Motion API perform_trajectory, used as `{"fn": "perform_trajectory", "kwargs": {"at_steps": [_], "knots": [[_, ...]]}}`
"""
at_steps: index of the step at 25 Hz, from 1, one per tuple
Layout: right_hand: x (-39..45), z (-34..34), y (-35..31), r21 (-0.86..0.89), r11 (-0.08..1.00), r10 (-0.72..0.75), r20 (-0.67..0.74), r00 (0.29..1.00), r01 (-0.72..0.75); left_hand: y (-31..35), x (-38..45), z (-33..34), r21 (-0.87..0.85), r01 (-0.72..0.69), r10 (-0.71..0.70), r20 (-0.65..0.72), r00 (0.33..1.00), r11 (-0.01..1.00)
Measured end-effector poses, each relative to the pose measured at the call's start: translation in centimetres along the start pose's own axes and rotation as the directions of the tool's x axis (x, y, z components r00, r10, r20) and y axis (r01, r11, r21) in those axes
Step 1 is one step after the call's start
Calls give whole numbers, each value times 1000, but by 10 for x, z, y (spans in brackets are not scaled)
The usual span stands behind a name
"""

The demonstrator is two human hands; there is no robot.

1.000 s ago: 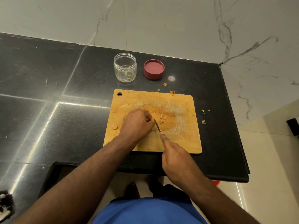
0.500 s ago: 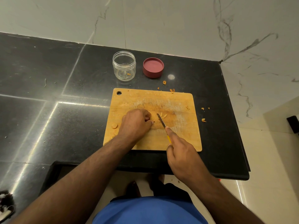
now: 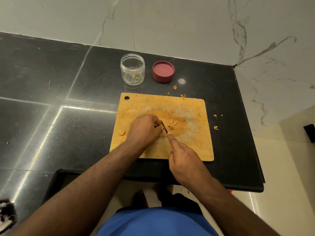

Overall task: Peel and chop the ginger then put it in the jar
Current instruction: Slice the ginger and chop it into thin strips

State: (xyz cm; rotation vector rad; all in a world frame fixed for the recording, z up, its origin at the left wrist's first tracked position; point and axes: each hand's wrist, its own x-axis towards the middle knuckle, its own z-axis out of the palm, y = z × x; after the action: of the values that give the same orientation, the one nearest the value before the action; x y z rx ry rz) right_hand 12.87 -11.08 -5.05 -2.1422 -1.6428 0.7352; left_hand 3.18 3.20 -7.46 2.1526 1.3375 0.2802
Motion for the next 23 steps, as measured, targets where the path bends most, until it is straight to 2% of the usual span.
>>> {"fn": "perform_trajectory", "kwargs": {"at_steps": [10,13,20,23], "knots": [[-23,-2,4,-9,999,40,31,999,-40,1,-1,-2,-28,17,-17,3,1000,999],[-34,-4,8,-40,998,48,-26,999,-49,1,-1,-2,-29,19,-19,12,1000,999],[-29,-16,3,67,998,11,-102,995,-4,-3,-4,-1,-45,24,-24,13,1000,999],[-25,-13,3,70,997,16,-75,997,-11,-3,-4,0,-53,39,-39,13,999,998]]}}
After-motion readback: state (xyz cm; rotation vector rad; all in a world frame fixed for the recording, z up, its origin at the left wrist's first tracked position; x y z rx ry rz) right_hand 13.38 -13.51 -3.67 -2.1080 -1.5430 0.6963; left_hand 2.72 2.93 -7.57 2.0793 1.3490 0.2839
